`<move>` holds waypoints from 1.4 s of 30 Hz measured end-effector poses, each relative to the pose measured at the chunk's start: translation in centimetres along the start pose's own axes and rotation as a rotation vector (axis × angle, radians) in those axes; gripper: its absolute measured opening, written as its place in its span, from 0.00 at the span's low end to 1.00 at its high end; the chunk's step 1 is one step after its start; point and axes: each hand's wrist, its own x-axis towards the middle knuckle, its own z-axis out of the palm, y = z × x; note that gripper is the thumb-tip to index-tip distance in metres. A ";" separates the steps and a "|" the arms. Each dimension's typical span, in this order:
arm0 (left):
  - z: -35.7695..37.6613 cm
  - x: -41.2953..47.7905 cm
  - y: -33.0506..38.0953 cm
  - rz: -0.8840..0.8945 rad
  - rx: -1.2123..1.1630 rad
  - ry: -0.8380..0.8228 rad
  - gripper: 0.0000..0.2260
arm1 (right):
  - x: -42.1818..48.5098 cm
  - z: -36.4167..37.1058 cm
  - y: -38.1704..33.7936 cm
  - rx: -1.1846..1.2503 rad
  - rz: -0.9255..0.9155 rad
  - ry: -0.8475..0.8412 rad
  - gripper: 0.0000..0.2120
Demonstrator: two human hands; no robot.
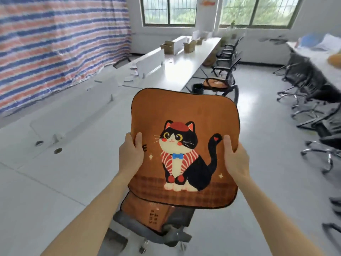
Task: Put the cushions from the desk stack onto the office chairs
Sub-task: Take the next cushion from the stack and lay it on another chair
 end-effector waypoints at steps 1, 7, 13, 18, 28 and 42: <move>1.3 0.2 2.0 0.049 -0.001 -0.015 0.21 | 1.0 -2.0 0.0 0.011 0.006 0.028 0.33; 8.2 1.6 11.9 0.213 -0.070 -0.074 0.23 | 7.1 -11.9 0.0 -0.002 -0.027 0.187 0.30; 15.2 5.4 18.3 0.116 -0.230 -0.096 0.29 | 15.4 -17.3 -0.1 -0.024 -0.085 0.275 0.28; 22.1 10.8 21.9 0.039 -0.367 -0.107 0.27 | 24.3 -19.1 0.3 -0.063 -0.114 0.281 0.26; 37.4 24.9 30.9 0.124 -0.374 -0.161 0.25 | 45.5 -20.6 1.3 -0.115 -0.060 0.324 0.29; 62.3 40.0 44.8 0.242 -0.165 -0.279 0.25 | 73.4 -27.0 7.6 -0.051 0.015 0.377 0.26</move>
